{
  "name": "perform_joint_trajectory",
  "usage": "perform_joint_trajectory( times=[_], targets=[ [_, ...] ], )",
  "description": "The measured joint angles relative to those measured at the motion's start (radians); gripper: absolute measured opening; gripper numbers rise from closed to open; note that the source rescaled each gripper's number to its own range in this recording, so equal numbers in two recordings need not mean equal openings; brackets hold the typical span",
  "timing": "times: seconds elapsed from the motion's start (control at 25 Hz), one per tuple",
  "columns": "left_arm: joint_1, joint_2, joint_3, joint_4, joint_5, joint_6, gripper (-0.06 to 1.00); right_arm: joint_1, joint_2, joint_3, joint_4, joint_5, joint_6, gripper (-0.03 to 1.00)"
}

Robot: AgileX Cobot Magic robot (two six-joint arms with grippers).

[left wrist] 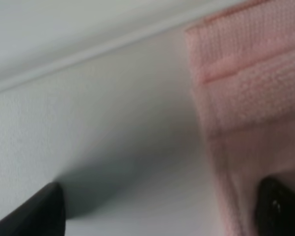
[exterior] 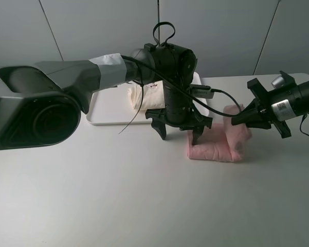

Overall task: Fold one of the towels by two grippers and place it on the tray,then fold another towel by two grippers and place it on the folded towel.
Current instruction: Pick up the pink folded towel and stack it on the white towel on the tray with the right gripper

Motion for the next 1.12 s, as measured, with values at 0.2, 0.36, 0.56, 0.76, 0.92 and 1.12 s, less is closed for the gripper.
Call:
perform_joint_trajectory(
  times=[0.2,0.36,0.56,0.76,0.92,1.12],
  targets=[
    [0.0,0.0,0.0,0.0,0.0,0.001,1.0,0.0,0.004,0.061,0.129,-0.003,-0.096,0.04],
    [0.0,0.0,0.0,0.0,0.0,0.001,1.0,0.0,0.024,0.08,0.177,-0.003,-0.141,0.04],
    [0.0,0.0,0.0,0.0,0.0,0.006,1.0,0.009,0.066,0.082,0.211,-0.003,-0.173,0.04],
    [0.0,0.0,0.0,-0.004,0.0,0.023,1.0,0.079,0.07,0.091,0.28,-0.02,-0.219,0.04],
    [0.0,0.0,0.0,-0.008,0.0,0.025,1.0,0.135,0.07,0.091,0.308,-0.069,-0.223,0.04],
    [0.002,0.0,0.0,-0.012,0.0,0.027,1.0,0.145,0.07,0.092,0.337,-0.088,-0.239,0.04]
  ],
)
